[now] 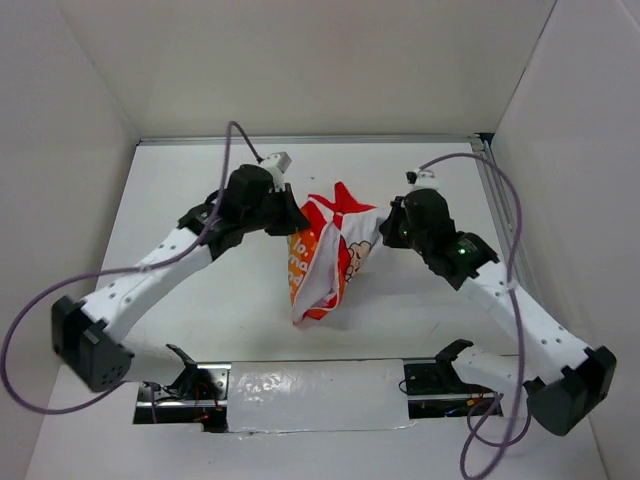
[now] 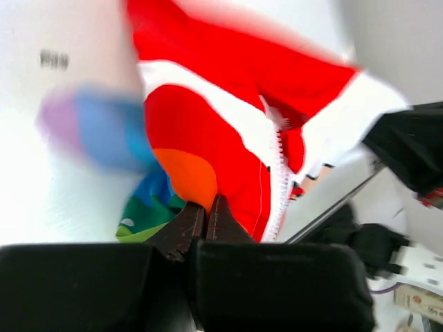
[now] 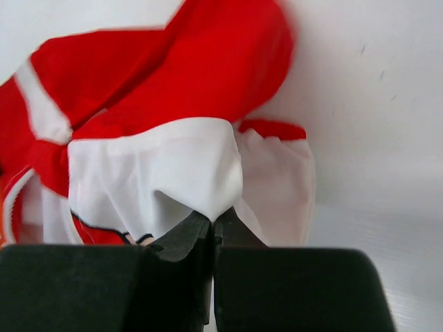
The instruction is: Zip up the jacket
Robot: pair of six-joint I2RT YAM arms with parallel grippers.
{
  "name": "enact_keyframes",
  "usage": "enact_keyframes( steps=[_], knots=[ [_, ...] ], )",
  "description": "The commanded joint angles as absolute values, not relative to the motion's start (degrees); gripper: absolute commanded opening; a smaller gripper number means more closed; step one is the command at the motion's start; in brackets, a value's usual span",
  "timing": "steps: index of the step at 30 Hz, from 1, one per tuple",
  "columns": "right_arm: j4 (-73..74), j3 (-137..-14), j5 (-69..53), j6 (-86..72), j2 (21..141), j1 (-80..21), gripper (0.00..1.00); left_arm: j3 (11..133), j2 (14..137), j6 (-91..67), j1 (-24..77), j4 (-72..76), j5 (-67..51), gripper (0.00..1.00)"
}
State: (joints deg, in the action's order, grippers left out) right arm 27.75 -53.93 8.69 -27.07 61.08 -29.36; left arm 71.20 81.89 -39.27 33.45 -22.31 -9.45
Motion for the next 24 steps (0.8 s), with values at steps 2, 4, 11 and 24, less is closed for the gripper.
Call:
enact_keyframes(
  steps=[2, 4, 11, 24],
  knots=[
    [44.0, -67.2, 21.7, -25.1, 53.4, -35.6, 0.0, 78.2, 68.2, -42.2, 41.1, -29.3, 10.9, 0.0],
    [46.3, -73.0, 20.5, -24.1, 50.1, -38.2, 0.0, 80.8, 65.1, -41.5, 46.3, -30.8, 18.1, 0.0],
    [47.5, -84.7, 10.5, -18.9, 45.5, -40.3, 0.0, 84.1, 56.3, -38.6, 50.6, -31.9, 15.0, 0.0],
    [40.7, -75.5, 4.0, -21.0, 72.0, -19.1, 0.0, 86.5, 87.3, -59.5, 35.5, -44.4, 6.0, 0.0]
  ],
)
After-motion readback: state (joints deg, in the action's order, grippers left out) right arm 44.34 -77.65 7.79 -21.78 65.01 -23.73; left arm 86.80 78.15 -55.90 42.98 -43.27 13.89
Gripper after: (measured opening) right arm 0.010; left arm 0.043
